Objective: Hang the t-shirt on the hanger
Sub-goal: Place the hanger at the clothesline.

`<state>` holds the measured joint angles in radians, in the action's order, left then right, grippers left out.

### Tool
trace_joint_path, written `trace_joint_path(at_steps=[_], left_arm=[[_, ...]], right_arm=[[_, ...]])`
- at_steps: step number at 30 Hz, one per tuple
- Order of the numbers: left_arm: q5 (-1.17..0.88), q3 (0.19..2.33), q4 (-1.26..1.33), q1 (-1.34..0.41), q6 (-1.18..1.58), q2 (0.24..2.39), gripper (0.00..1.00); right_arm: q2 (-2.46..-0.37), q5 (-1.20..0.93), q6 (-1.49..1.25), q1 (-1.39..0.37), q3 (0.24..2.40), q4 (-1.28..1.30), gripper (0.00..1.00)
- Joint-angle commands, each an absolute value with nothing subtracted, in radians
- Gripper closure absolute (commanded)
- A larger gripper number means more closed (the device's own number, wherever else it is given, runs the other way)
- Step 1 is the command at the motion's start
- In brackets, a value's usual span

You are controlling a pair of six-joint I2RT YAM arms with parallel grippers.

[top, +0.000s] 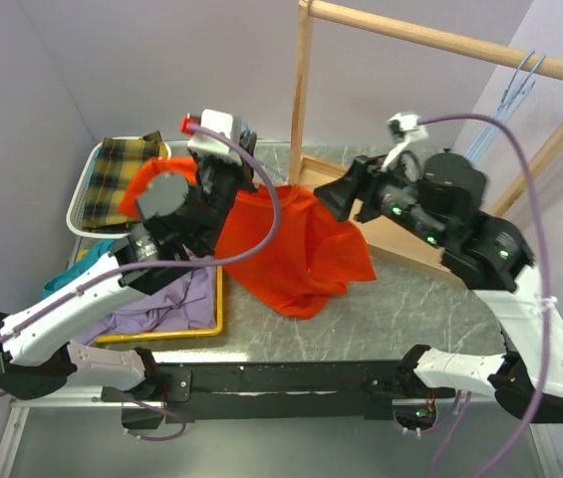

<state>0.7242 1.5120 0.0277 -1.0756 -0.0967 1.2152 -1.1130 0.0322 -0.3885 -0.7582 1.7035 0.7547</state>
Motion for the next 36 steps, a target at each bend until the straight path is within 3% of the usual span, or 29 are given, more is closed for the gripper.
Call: trace_joint_path(at_steps=[1,6,19,36], left_arm=[[0.543,1.837,-0.091,-1.077,-0.201,1.285,0.99],[0.346,1.994,-0.146,-1.078,-0.161,1.353,0.99],[0.319,1.542,-0.008,-1.078,-0.029,1.247,0.99],[0.331,1.482,0.097,-1.078,0.066,1.295,0.99]], right_arm=[[-1.042,0.003,-0.262,-0.752,1.819,0.703,0.28],[-1.019,0.003,-0.157,-0.752,1.842,0.686,0.26],[-0.916,-0.158,-0.138,-0.755,1.507,0.739,0.32],[-0.916,-0.048,-0.130,-0.799,1.318,0.845,0.38]])
